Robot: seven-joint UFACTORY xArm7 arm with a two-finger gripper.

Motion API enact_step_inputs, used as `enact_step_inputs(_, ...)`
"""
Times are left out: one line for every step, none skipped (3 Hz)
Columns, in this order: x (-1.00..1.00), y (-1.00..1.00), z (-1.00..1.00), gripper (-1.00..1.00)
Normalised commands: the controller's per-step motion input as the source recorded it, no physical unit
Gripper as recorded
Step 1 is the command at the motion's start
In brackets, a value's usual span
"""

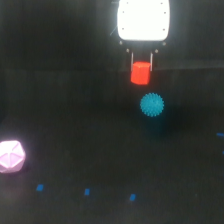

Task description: Pick up the red object from the table

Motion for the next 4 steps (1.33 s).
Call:
enact_step_inputs(0.01, 0.51, 0.63, -1.00)
enact_step_inputs(-0.42, 0.11, 0.22, -1.00)
enact_step_inputs(0.39, 0.42, 0.73, -1.00)
enact_step_inputs(-0.31, 0.04, 0.54, -1.00)
